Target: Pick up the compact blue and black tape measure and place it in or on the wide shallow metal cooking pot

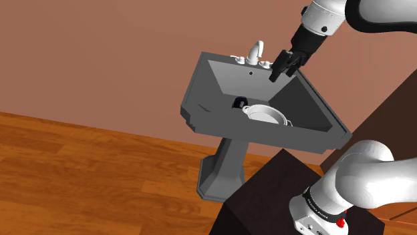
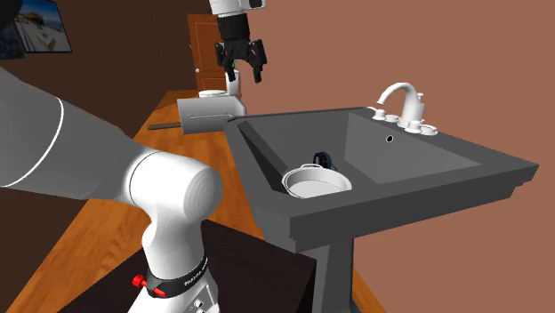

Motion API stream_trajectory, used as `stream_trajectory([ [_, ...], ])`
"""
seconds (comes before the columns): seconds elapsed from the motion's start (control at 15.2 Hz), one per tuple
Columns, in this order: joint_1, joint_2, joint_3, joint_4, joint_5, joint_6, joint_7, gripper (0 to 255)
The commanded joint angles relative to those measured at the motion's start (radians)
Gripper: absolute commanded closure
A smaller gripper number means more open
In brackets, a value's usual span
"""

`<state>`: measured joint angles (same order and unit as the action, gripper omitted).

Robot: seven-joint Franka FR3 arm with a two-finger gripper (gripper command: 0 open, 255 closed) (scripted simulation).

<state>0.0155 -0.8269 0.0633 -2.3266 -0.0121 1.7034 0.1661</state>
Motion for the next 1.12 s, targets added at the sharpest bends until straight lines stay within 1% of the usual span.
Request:
stream_trajectory([
  [0.0,0.000,0.000,0.000,0.000,0.000,0.000,0.000,0],
  [0.26,-0.004,0.081,-0.066,-0.034,-0.029,0.091,-0.098,0],
  [0.53,-0.007,0.183,-0.131,-0.045,-0.053,0.180,-0.195,0],
  [0.79,-0.007,0.304,-0.192,-0.033,-0.066,0.266,-0.291,0],
  [1.06,-0.005,0.441,-0.248,0.001,-0.065,0.344,-0.391,0],
])
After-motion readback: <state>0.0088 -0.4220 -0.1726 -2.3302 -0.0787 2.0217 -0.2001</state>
